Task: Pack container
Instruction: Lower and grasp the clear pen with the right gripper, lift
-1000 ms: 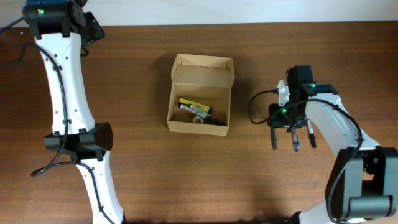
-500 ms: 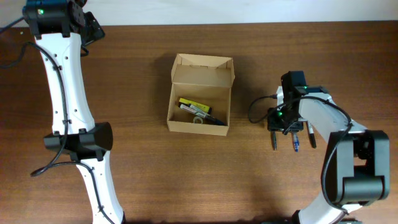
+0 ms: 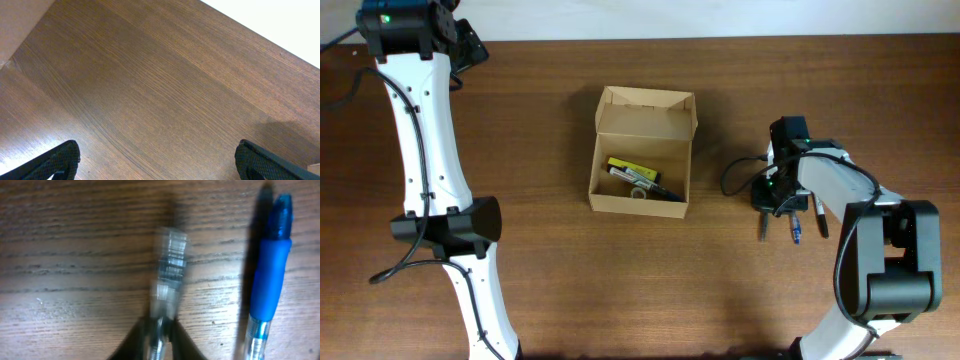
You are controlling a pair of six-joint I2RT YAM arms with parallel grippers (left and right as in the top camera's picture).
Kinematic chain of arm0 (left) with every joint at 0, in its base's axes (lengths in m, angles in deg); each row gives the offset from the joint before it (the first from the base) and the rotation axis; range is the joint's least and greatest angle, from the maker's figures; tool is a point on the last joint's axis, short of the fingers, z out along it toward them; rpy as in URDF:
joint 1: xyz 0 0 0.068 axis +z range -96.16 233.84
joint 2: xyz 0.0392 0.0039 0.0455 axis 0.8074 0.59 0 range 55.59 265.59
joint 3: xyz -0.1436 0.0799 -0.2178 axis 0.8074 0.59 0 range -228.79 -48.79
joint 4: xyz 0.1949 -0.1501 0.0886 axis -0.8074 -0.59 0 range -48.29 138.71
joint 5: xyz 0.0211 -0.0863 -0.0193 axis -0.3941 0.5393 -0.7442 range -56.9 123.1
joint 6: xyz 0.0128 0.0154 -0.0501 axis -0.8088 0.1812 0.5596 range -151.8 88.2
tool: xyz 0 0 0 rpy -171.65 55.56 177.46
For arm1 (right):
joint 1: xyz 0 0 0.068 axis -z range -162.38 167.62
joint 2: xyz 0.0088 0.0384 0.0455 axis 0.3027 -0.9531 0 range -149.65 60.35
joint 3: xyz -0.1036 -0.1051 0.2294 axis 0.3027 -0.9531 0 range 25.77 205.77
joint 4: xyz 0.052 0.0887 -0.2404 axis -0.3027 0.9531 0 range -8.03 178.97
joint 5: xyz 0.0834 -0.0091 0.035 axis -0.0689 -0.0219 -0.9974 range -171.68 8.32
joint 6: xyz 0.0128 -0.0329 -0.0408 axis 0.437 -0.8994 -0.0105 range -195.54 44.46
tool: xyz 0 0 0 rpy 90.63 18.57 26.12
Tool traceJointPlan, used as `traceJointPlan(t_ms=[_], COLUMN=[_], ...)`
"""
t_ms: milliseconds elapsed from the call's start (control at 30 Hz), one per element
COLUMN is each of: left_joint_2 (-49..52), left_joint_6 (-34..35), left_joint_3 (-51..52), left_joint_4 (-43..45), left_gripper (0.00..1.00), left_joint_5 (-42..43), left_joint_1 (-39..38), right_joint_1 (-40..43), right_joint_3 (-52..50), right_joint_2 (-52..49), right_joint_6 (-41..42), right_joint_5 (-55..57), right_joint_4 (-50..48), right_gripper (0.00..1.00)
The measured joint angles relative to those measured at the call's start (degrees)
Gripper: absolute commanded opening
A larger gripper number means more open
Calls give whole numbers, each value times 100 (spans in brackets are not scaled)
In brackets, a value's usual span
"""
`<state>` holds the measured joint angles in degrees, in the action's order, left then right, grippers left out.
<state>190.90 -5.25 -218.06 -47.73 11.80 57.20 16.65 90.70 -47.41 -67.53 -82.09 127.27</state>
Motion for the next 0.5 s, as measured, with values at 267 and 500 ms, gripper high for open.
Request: traceJointPlan(t_ms=[267,500], left_joint_2=[0,0], left_joint_6=[0,0], left_joint_3=[0,0], left_joint_4=[-2,0], left_gripper=[100,100], left_joint_5=[0,0], left_joint_1=[0,0], right_joint_1=[-42,-267], right_joint_3=[87,1174], right_joint_2=[-39,-98], right_joint_6=[37,-332], right_joint_5=[13,-437], right_joint_4=[133,1187], right_gripper=[4,4])
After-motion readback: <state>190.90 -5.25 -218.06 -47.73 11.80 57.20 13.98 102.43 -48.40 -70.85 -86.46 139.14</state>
